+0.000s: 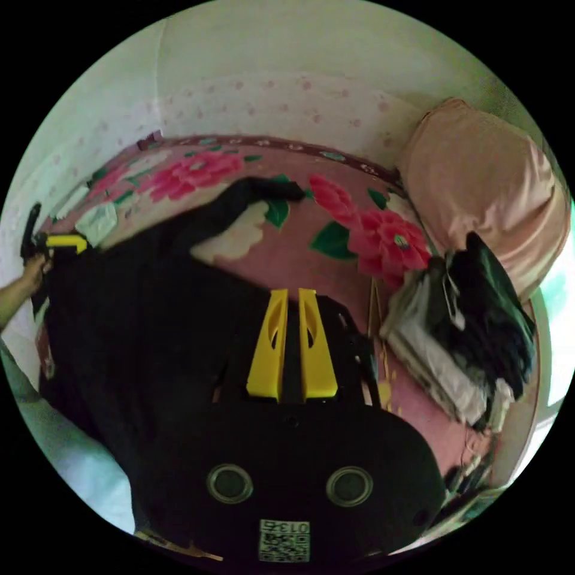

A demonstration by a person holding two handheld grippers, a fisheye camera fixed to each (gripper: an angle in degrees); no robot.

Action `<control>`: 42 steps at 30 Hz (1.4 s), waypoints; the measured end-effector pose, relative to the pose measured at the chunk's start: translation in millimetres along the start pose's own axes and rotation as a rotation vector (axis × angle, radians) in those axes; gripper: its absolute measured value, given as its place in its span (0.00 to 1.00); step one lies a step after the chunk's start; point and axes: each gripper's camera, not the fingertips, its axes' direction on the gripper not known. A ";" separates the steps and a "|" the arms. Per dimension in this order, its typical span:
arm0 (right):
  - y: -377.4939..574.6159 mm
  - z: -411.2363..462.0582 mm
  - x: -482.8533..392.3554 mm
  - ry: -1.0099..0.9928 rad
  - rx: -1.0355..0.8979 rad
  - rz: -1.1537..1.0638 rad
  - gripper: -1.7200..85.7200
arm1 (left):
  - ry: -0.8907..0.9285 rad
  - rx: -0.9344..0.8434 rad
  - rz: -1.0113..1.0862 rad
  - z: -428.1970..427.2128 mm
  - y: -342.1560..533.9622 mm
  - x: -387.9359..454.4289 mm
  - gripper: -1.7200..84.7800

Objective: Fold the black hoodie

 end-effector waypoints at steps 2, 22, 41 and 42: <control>66.2 -23.2 -33.0 0.072 -0.096 0.018 0.08 | -0.098 -0.043 0.108 -4.1 22.2 52.8 0.03; 237.4 -152.1 -43.8 -0.033 -0.246 0.081 0.02 | 0.178 -0.199 0.127 -8.3 65.0 166.0 0.02; 325.6 -247.1 -108.8 0.015 -0.191 -0.026 0.02 | -0.009 -0.203 -0.114 -82.0 271.4 169.8 0.03; 325.1 -253.6 -126.6 -0.001 -0.166 -0.039 0.02 | -0.001 -0.200 -0.135 -91.9 293.5 166.9 0.04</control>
